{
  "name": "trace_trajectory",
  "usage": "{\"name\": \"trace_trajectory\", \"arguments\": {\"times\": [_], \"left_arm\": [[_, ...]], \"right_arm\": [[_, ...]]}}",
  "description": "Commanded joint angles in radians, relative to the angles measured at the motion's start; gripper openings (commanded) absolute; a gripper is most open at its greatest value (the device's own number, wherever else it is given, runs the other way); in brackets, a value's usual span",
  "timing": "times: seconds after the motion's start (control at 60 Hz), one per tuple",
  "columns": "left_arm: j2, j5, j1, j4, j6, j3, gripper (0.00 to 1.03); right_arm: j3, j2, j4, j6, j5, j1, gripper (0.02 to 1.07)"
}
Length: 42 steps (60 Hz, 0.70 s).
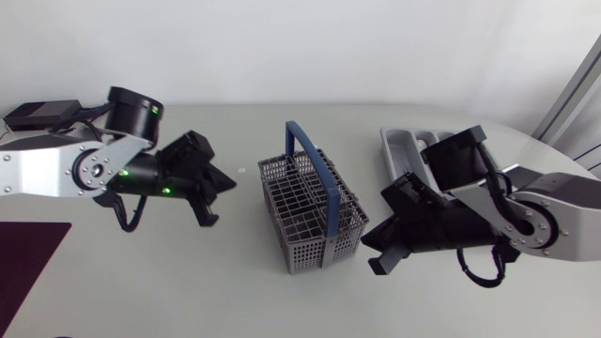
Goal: Unload the cutlery basket into the drawer organizer.
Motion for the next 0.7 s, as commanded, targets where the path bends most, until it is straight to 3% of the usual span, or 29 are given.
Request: {"name": "trace_trajectory", "arguments": {"times": [0.0, 0.167, 0.45, 0.683], "left_arm": [[0.048, 0.023, 0.074, 0.081, -0.007, 0.036, 0.25], [0.160, 0.045, 0.129, 0.255, -0.087, 0.066, 0.25], [0.391, 0.077, 0.138, 0.334, -0.133, 0.210, 0.25], [0.534, 0.100, 0.126, 0.397, -0.225, 0.346, 0.25]], "right_arm": [[0.012, 0.067, 0.046, 0.005, -0.015, 0.000, 0.07], [0.080, 0.139, 0.107, 0.038, -0.013, -0.006, 0.07], [0.233, 0.252, 0.176, 0.052, -0.012, -0.132, 0.07], [0.200, 0.254, 0.167, 0.049, -0.016, -0.127, 0.07]]}}
